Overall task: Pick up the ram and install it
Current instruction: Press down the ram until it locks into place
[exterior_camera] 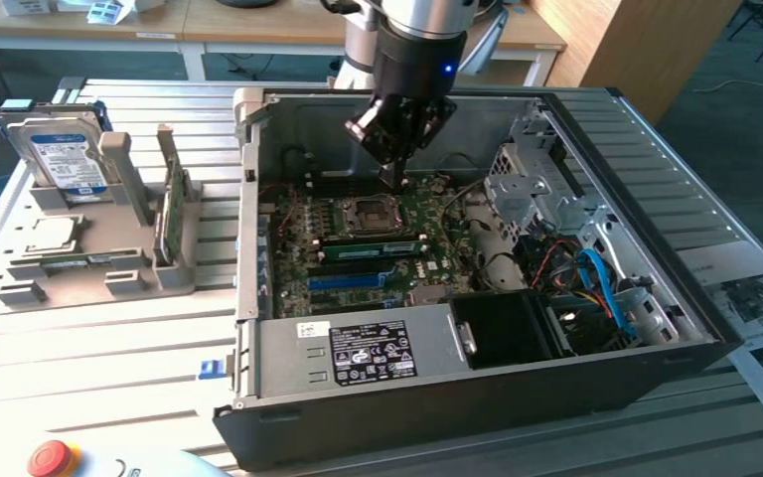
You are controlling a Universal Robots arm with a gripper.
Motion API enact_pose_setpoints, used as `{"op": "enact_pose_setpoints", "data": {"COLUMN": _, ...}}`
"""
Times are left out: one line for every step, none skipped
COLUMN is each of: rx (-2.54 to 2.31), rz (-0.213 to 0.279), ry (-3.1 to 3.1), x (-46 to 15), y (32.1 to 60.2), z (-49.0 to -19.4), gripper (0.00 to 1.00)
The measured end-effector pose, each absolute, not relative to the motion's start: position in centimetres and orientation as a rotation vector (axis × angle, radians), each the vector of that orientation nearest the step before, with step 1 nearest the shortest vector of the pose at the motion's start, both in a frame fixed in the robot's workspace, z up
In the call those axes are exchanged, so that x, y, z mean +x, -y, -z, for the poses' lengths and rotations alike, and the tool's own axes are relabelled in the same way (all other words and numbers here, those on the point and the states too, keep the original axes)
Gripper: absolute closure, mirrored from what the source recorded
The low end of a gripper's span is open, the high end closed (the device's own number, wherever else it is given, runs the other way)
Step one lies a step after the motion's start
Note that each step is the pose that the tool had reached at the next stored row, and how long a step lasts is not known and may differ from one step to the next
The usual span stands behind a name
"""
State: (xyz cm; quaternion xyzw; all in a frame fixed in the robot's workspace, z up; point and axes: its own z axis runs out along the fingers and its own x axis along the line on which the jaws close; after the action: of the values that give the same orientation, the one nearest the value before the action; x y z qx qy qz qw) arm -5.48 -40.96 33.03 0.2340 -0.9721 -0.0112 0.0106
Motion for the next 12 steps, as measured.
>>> {"op": "enact_pose_setpoints", "data": {"rx": 0.707, "rz": 0.035, "ry": 3.039, "x": -5.48, "y": 40.96, "z": -33.03, "gripper": 0.9}}
{"op": "enact_pose_setpoints", "data": {"rx": 0.684, "rz": 0.036, "ry": 3.045, "x": -5.48, "y": 40.96, "z": -33.03, "gripper": 0.9}}
{"op": "enact_pose_setpoints", "data": {"rx": 0.66, "rz": 0.036, "ry": 3.05, "x": -5.48, "y": 40.96, "z": -33.03, "gripper": 0.9}}
{"op": "enact_pose_setpoints", "data": {"rx": 0.635, "rz": 0.036, "ry": 3.056, "x": -5.48, "y": 40.96, "z": -33.03, "gripper": 0.9}}
{"op": "enact_pose_setpoints", "data": {"rx": 0.611, "rz": 0.036, "ry": 3.061, "x": -5.48, "y": 40.96, "z": -33.03, "gripper": 0.9}}
{"op": "enact_pose_setpoints", "data": {"rx": 0.588, "rz": 0.037, "ry": 3.065, "x": -5.48, "y": 40.96, "z": -33.03, "gripper": 0.9}}
{"op": "enact_pose_setpoints", "data": {"rx": 0.564, "rz": 0.037, "ry": 3.07, "x": -5.48, "y": 40.96, "z": -33.03, "gripper": 0.9}}
{"op": "enact_pose_setpoints", "data": {"rx": 0.541, "rz": 0.037, "ry": 3.074, "x": -5.48, "y": 40.96, "z": -33.03, "gripper": 0.9}}
{"op": "enact_pose_setpoints", "data": {"rx": 0.518, "rz": 0.037, "ry": 3.079, "x": -5.48, "y": 40.96, "z": -33.03, "gripper": 0.9}}
{"op": "enact_pose_setpoints", "data": {"rx": 0.493, "rz": 0.037, "ry": 3.083, "x": -5.48, "y": 40.96, "z": -33.03, "gripper": 0.9}}
{"op": "enact_pose_setpoints", "data": {"rx": 0.469, "rz": 0.038, "ry": 3.087, "x": -5.48, "y": 40.96, "z": -33.03, "gripper": 0.9}}
{"op": "enact_pose_setpoints", "data": {"rx": 0.445, "rz": 0.038, "ry": 3.09, "x": -5.48, "y": 40.96, "z": -33.03, "gripper": 0.9}}
